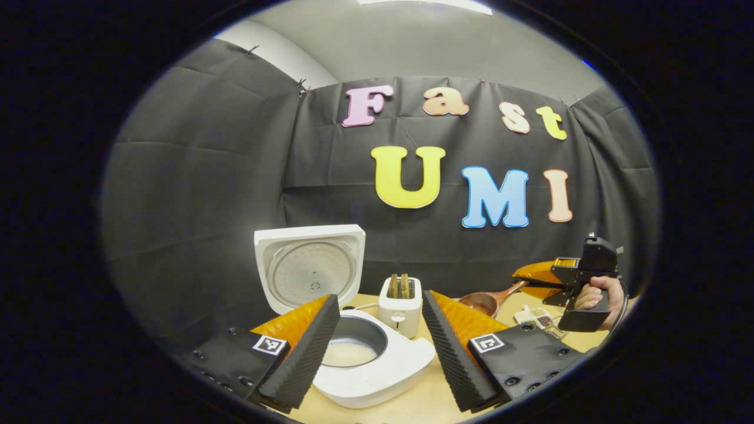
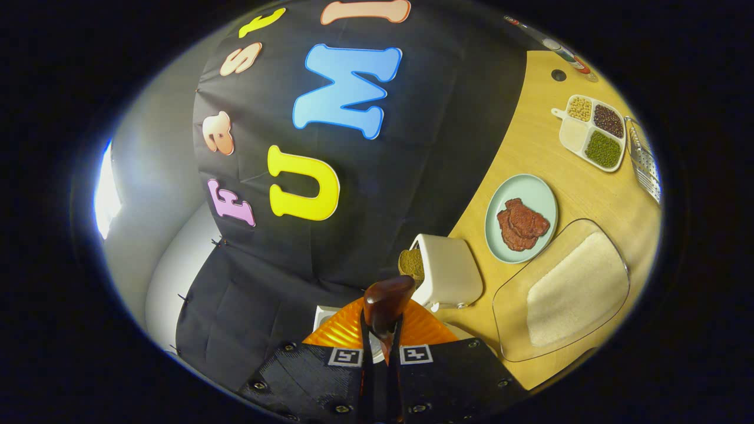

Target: Close the left gripper, press the button to open the rice cooker; take a wooden spoon from the chopstick holder with the right hand, scoop a spoonful of rice and pour it into the rice cooker, then put the wooden spoon back into the chopstick holder.

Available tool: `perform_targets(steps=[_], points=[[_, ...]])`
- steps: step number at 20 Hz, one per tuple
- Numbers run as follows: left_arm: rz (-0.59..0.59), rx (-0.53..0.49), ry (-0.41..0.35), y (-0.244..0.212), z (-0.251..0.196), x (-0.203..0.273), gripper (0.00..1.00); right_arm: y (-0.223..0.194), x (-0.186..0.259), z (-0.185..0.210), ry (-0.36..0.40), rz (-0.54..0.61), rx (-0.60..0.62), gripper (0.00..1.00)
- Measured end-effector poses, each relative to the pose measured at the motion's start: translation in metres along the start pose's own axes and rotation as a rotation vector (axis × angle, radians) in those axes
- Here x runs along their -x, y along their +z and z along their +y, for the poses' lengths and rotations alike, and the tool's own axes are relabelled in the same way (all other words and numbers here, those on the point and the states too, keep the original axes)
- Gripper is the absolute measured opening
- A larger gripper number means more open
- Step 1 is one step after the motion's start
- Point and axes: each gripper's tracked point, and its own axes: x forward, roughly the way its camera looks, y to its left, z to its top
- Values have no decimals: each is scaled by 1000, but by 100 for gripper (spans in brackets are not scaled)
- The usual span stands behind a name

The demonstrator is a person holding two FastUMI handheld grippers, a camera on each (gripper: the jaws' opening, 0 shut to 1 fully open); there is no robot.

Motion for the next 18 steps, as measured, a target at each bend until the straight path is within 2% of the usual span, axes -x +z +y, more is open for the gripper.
perform_targets(steps=[10,17,18], points=[[-2,11,14,-10,33,7,96,-39,-49,50,62,77,28,9],[7,39,47,-17,61,15,96,-72,-85,66,75,133,55,8],[6,43,52,-17,64,19,99,-76,-91,67,75,142,62,8]])
